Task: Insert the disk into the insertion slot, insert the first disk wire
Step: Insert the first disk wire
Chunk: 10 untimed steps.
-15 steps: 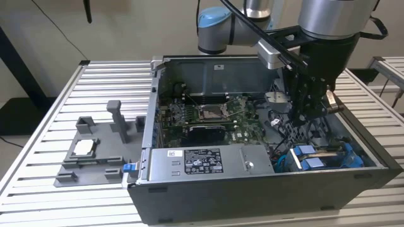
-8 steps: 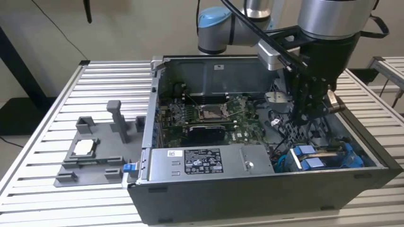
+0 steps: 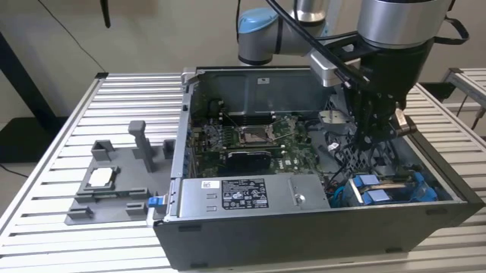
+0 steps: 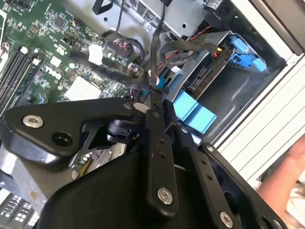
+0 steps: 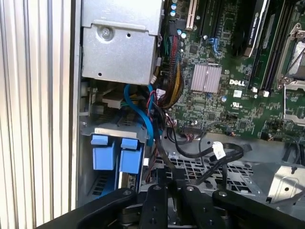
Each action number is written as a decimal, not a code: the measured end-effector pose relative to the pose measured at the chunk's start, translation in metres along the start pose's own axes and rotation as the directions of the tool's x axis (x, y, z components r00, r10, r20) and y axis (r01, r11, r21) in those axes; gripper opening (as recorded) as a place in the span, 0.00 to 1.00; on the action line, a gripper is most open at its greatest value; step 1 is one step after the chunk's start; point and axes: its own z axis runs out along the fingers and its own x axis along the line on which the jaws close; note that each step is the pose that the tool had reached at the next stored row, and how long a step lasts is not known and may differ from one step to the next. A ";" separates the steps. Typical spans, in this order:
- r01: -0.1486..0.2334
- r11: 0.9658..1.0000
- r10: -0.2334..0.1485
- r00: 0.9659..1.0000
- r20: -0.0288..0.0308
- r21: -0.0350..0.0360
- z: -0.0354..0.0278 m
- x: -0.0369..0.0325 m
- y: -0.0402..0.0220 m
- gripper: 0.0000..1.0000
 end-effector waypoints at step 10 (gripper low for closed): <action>0.000 1.000 0.000 1.000 0.003 -0.021 0.0059 0.0114 -0.0095 0.16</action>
